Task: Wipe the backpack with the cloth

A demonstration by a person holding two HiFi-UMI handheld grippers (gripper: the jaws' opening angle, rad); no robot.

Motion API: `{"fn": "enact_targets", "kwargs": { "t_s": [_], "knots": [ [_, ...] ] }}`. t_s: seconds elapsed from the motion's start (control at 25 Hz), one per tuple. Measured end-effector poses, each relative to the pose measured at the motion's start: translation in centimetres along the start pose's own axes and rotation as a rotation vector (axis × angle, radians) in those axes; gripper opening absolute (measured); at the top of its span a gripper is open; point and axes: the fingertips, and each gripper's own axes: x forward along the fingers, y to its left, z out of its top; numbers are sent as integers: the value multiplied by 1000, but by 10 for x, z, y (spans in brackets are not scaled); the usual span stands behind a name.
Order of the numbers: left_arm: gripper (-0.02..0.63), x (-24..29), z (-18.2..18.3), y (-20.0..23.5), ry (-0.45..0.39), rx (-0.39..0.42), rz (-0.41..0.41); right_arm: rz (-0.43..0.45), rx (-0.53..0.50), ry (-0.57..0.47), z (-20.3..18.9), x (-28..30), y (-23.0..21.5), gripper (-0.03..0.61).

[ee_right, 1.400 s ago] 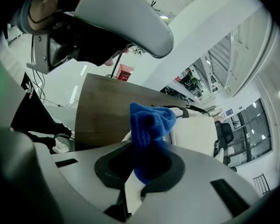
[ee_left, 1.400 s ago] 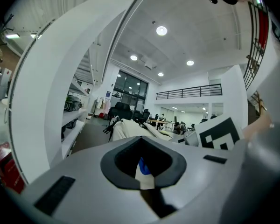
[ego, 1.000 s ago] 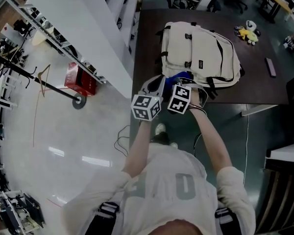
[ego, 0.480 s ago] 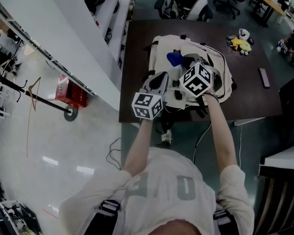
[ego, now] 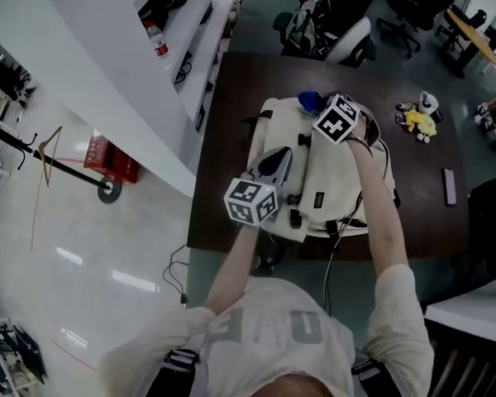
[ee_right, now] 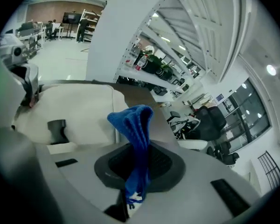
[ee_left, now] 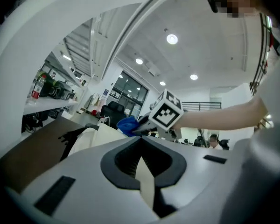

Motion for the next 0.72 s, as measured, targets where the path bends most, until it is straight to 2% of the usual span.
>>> {"fn": "enact_targets", "kwargs": {
  "t_s": [0.12, 0.28, 0.4, 0.56, 0.72],
  "knots": [
    [5, 2, 3, 7, -26, -49, 5, 11, -78, 42, -4, 31, 13, 41],
    [5, 4, 1, 4, -14, 17, 19, 1, -212, 44, -2, 27, 26, 41],
    [5, 4, 0, 3, -8, 49, 25, 5, -181, -1, 0, 7, 34, 41],
    [5, -1, 1, -7, 7, 87, 8, -120, -117, -15, -12, -25, 37, 41],
    [5, -15, -3, -24, 24, 148, -5, -161, -167, 29, -25, -40, 59, 41]
  ]
}}
